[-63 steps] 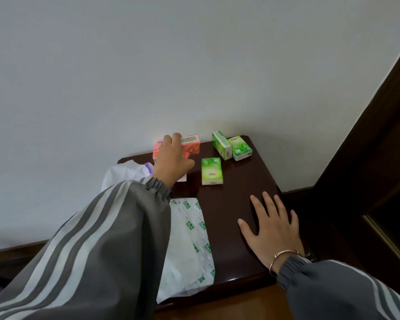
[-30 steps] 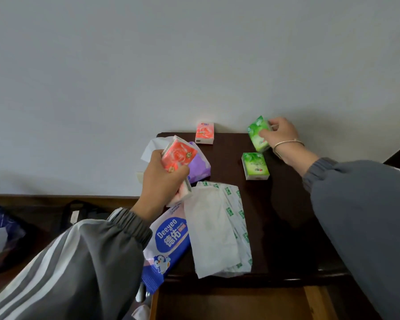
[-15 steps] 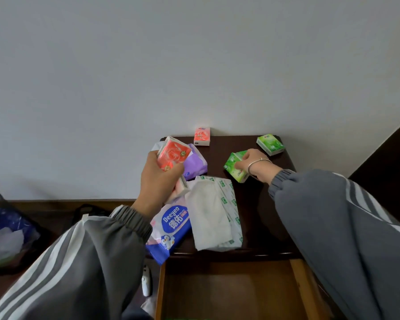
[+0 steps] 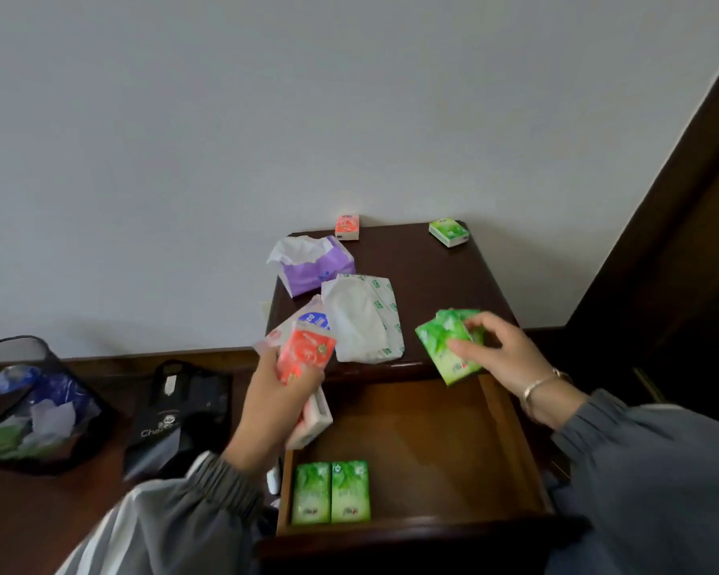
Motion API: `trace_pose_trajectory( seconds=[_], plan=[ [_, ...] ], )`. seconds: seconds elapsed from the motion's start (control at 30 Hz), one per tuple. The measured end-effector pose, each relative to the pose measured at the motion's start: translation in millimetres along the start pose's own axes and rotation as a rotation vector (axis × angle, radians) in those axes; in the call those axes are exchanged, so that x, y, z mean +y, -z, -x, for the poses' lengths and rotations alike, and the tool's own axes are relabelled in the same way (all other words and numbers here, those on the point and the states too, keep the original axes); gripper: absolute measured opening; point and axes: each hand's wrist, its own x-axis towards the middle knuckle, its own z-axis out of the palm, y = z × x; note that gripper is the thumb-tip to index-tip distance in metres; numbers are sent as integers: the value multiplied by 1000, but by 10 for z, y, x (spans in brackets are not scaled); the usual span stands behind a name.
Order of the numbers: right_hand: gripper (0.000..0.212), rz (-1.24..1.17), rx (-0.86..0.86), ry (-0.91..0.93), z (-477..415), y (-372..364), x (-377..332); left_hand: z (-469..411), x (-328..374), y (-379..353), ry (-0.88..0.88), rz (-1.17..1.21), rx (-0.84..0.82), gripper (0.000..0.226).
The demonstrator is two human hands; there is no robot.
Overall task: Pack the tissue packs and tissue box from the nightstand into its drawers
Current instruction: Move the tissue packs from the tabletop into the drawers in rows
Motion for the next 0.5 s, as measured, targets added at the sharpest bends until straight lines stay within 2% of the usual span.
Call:
trace_pose_trajectory(
  seconds=[0.07,0.27,0.4,0.5],
  plan=[
    [17,-34,-53,-59,307,-36,206,246,-256,-93,49,-10,13,37],
    [15,-71,-192,-238,652,-472,706,616,-820,-215,113,-99,101,22],
    [20,51,-220,-281,634,-829,915,627,-948,-101,130,-123,227,28],
    [32,173,-290,-341,598,-1058,994,600,-992,-65,136,-68,243,30]
  ],
)
